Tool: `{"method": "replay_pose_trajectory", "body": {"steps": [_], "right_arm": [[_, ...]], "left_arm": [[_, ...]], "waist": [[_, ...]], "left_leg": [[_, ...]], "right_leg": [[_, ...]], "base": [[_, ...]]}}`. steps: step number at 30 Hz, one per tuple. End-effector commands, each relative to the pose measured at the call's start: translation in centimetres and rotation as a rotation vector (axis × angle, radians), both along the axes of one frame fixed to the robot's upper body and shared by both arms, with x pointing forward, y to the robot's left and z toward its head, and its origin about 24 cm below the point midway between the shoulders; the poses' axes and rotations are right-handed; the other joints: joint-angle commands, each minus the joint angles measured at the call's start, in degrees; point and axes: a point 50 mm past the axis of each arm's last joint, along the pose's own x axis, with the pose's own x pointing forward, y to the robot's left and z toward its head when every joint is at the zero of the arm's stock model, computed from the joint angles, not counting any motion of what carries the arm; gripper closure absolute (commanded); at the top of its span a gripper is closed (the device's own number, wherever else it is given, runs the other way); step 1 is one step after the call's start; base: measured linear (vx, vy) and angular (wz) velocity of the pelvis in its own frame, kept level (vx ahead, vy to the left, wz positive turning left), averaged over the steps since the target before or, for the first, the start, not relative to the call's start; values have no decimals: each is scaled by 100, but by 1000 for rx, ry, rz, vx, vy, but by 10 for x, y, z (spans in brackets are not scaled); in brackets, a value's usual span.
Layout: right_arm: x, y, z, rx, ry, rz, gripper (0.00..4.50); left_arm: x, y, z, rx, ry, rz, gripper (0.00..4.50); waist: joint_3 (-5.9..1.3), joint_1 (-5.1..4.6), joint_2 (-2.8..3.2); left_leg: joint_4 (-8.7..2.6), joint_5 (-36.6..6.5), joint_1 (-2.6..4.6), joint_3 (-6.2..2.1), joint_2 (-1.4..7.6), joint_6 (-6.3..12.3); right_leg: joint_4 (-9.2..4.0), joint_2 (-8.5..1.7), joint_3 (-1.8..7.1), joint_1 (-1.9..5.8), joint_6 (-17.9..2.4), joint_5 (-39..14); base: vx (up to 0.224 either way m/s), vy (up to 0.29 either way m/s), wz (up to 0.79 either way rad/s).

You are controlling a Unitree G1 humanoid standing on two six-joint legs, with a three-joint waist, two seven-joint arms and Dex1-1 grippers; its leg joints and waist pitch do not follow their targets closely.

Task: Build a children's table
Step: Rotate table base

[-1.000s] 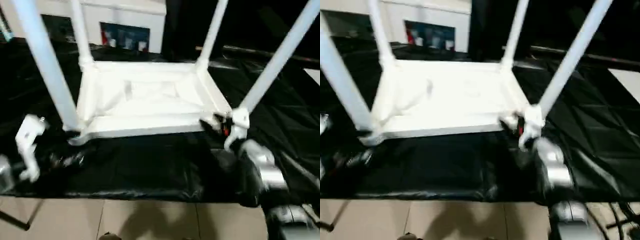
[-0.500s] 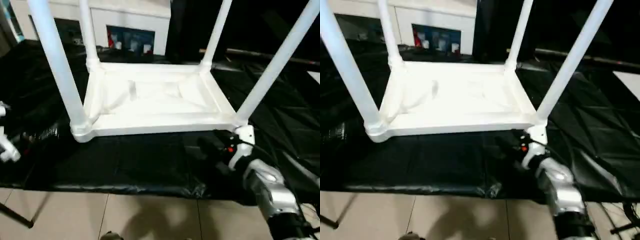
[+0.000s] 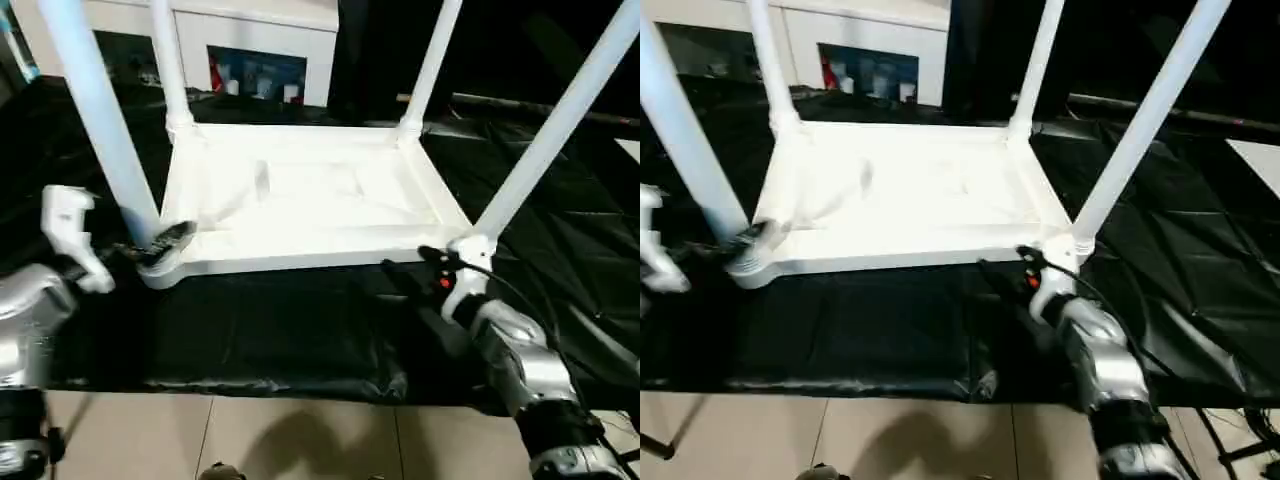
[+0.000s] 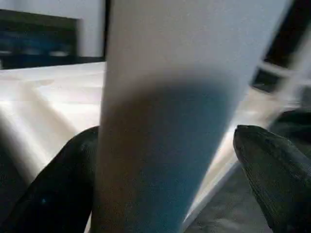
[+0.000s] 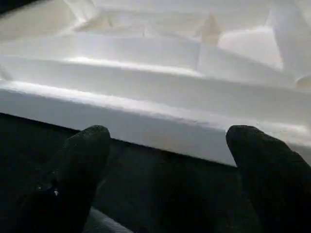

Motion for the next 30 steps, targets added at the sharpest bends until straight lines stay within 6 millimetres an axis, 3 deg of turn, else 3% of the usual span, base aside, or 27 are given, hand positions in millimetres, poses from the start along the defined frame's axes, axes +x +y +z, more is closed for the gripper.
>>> {"method": "replay_pose_trajectory", "body": {"steps": [1, 2, 3, 5, 6, 8, 10, 12, 13, 14, 17, 21, 22, 25, 27, 30], "right_arm": [[5, -7, -4, -61, 44, -48, 28], [5, -7, -4, -61, 44, -48, 28], [5, -7, -4, -61, 44, -48, 28], [10, -10, -9, -110, 88, -82, 28], [16, -9, -10, -142, 112, -94, 28], [17, -8, -10, -144, 115, -95, 28], [22, -4, -8, -139, 112, -98, 28], [25, 0, -7, -137, 110, -96, 28], [31, 10, -3, -125, 95, -78, 28], [32, 15, -1, -116, 90, -68, 28], [35, 27, 2, -105, 72, -29, 28], [37, 45, 7, -98, 42, 30, 28], [37, 51, 8, -98, 33, 57, 28], [37, 60, 8, -110, 20, 91, 28], [37, 65, 7, -117, 13, 102, 28], [36, 66, 6, -111, 12, 119, 28]], "left_arm": [[-3, -29, 11, -28, -18, -199, 0], [-3, -29, 11, -28, -18, -199, 0], [-3, -29, 11, -28, -18, -199, 0], [-7, -48, 21, -69, -14, -350, 0], [-12, -67, 30, -94, 12, -516, 0], [-14, -72, 31, -103, 27, -561, 0], [-20, -87, 32, -97, 65, -669, 0], [-25, -98, 32, -91, 90, -746, 0], [-29, -113, 30, -101, 133, -836, 0], [-29, -118, 29, -98, 142, -854, 0], [-25, -130, 24, -72, 151, -860, 0], [-18, -145, 16, -25, 153, -857, 0], [-14, -150, 14, -7, 147, -843, 0], [-5, -160, 11, 39, 118, -794, 0], [9, -168, 8, 93, 67, -700, 0], [21, -174, 7, 135, 19, -619, 0]], "waist": [[-392, 25, 128], [-382, 30, 126], [-373, 49, 122], [-372, 43, 44], [-372, 45, 46], [-357, 56, 76], [-364, 57, 35], [-373, 27, 10], [-379, 18, -18], [-374, -2, 15], [-368, -40, -11], [-373, -52, -17], [-372, -72, -32], [-373, -69, -3], [-381, -57, -6], [-405, -30, -7]], "left_leg": [[-414, -899, 109, 54, 52, -67], [-410, -952, 122, 62, 60, -83], [-421, -1032, 101, 61, 58, -110], [-429, -1065, 93, 58, 52, -148], [-422, -1077, 99, 61, 49, -171], [-424, -1148, 124, 72, 56, -237], [-433, -1124, 87, 56, 50, -259], [-425, -995, 61, 51, 43, -271], [-417, -987, 69, 63, 46, -268], [-417, -983, 61, 56, 37, -276], [-419, -1026, 27, 47, 42, -304], [-404, -1050, 55, 51, 50, -268], [-416, -1031, 14, 37, 46, -288], [-413, -1150, 45, 37, 56, -297], [-399, -1131, 62, 50, 56, -265], [-398, -953, 35, 29, 60, -244]], "right_leg": [[-321, -263, 181, 252, -1383, -250], [-318, -275, 189, 232, -1383, -295], [-333, -269, 195, 260, -1279, -407], [-344, -269, 189, 268, -1217, -556], [-329, -276, 191, 259, -1214, -629], [-337, -272, 192, 212, -1218, -761], [-329, -273, 191, 269, -1117, -784], [-316, -276, 190, 282, -1059, -739], [-315, -278, 192, 273, -1059, -726], [-317, -280, 195, 269, -1063, -775], [-322, -278, 197, 293, -1012, -823], [-370, -285, 208, 256, -914, -1076], [-350, -282, 209, 292, -899, -1086], [-376, -283, 205, 251, -887, -1208], [-383, -274, 216, 240, -894, -1103], [-327, -282, 201, 291, -963, -724]], "base": [[0, 0, 0], [0, 0, 0], [0, 0, 0], [0, 0, 0], [0, 0, 0], [0, 0, 0], [0, 0, 0], [0, 0, 0], [0, 0, 0], [0, 0, 0], [0, 0, 0], [0, 0, 0], [0, 0, 0], [0, 0, 0], [0, 0, 0], [0, 0, 0]]}}
